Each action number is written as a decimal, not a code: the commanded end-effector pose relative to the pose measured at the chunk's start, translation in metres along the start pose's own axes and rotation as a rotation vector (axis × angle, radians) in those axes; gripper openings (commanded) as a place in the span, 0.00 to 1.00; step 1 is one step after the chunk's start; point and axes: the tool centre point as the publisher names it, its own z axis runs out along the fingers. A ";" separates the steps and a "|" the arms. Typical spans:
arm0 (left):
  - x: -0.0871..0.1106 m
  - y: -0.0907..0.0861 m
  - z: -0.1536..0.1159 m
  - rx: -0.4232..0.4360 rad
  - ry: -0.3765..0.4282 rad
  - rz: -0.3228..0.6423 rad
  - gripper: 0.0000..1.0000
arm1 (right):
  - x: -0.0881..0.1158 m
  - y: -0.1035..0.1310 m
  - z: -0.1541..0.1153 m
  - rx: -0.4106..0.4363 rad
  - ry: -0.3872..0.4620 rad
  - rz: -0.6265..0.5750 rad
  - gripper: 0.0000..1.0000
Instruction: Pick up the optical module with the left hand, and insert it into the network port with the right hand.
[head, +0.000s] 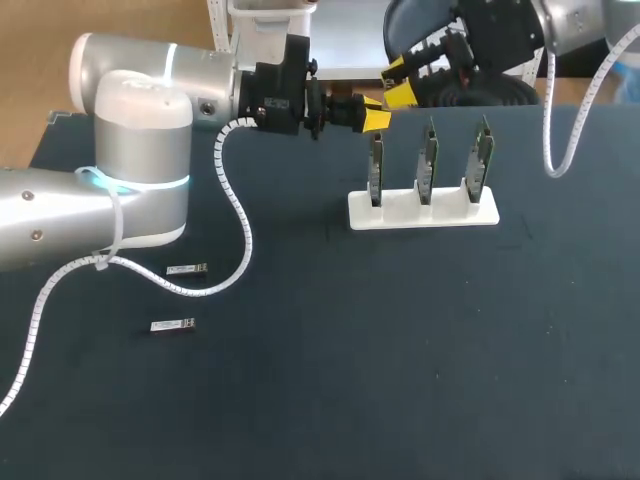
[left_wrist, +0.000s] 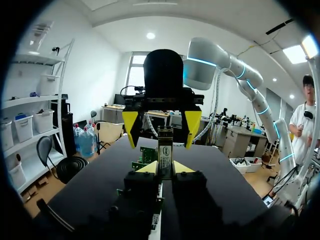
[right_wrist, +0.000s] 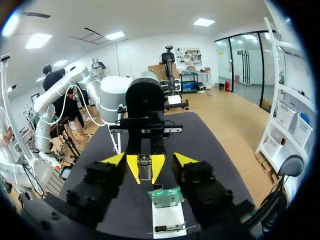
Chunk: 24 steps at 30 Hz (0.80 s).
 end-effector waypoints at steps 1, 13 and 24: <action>0.001 -0.002 0.000 -0.007 -0.005 0.002 0.00 | 0.001 0.002 0.000 0.002 0.001 0.002 0.00; 0.001 -0.002 0.000 -0.007 -0.005 0.002 1.00 | 0.005 0.008 0.002 -0.006 0.002 0.013 0.00; 0.001 -0.003 -0.002 -0.002 0.006 0.004 1.00 | 0.004 0.010 0.000 -0.003 0.002 0.010 0.00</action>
